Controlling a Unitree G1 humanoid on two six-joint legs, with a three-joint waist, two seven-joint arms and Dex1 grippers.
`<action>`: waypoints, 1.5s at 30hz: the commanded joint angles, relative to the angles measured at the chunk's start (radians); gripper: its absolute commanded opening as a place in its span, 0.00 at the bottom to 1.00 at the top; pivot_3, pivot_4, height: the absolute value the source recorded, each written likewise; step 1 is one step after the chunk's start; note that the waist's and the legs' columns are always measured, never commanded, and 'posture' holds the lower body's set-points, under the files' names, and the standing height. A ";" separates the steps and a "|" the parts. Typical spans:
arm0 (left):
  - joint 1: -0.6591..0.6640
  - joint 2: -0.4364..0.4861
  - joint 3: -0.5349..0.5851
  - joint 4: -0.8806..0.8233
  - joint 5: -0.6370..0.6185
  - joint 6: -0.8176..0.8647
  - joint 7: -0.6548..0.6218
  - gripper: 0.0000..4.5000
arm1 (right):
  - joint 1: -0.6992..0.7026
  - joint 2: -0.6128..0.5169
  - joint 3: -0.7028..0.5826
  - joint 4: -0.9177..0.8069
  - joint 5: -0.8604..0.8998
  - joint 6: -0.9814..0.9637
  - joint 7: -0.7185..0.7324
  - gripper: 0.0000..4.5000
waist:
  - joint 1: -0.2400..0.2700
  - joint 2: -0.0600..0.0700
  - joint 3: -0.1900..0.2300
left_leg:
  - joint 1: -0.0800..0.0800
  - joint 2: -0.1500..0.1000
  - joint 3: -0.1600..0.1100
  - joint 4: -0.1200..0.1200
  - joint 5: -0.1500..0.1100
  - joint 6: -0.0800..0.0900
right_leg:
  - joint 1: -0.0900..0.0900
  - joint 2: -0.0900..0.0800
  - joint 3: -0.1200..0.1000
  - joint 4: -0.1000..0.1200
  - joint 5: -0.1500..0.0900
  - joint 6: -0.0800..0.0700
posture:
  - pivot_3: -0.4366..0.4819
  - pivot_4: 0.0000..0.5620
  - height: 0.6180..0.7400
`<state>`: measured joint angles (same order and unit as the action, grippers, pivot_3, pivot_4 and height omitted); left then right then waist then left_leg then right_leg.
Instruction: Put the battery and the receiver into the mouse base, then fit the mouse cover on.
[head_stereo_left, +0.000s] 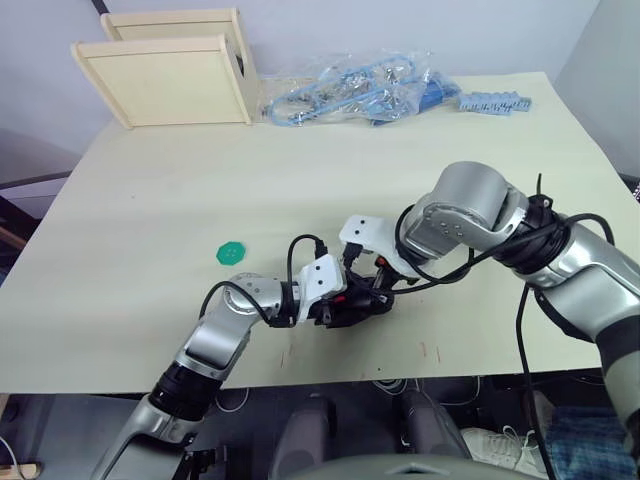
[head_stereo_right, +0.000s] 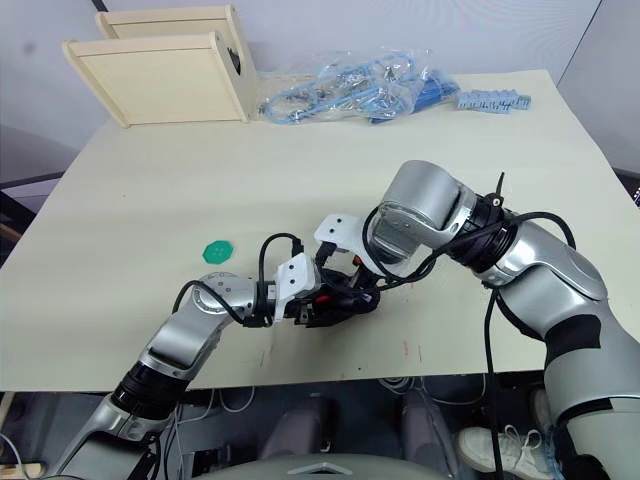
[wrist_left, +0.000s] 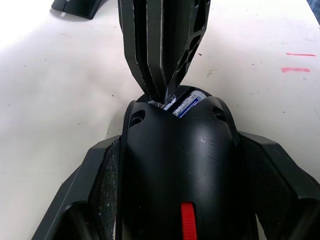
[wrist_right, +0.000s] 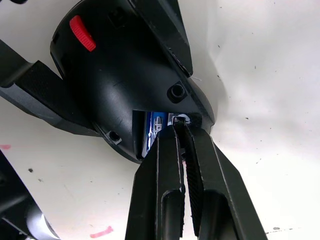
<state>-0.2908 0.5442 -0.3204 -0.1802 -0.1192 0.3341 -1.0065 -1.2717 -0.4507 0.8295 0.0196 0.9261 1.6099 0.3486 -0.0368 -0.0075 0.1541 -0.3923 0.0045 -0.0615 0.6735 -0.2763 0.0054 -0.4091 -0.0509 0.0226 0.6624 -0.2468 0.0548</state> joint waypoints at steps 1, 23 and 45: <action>0.001 -0.010 -0.033 -0.033 0.008 0.002 0.004 0.65 | 0.031 0.036 0.029 0.012 0.009 0.004 0.009 0.00 | 0.000 0.000 0.000 | 0.000 0.000 0.000 0.000 0.000 0.000 | 0.000 0.000 0.000 0.000 0.000 0.000 | 0.48 0.27 1.00; 0.003 -0.015 -0.033 -0.016 0.009 -0.005 0.002 0.65 | -0.017 0.030 -0.015 0.044 -0.038 0.004 0.074 0.36 | 0.000 0.000 -0.001 | 0.007 0.000 0.001 -0.004 0.000 0.000 | 0.005 0.000 0.001 -0.001 0.000 0.000 | 0.48 0.27 1.00; -0.094 -0.015 -0.029 -0.031 -0.007 0.087 -0.006 0.65 | 0.418 -0.337 -0.548 -0.479 -0.054 -0.362 0.138 0.36 | 0.027 0.000 0.006 | -0.008 -0.002 0.000 -0.002 0.000 0.000 | -0.003 -0.003 -0.005 -0.005 0.000 0.001 | 0.48 0.27 1.00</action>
<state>-0.3661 0.5294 -0.3522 -0.1800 -0.1205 0.3973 -1.0173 -0.9063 -0.7657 0.3728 -0.3676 0.9174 1.3732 0.4661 -0.0097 -0.0074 0.1601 -0.4001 0.0020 -0.0613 0.6714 -0.2762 0.0053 -0.4120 -0.0539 0.0185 0.6579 -0.2470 0.0555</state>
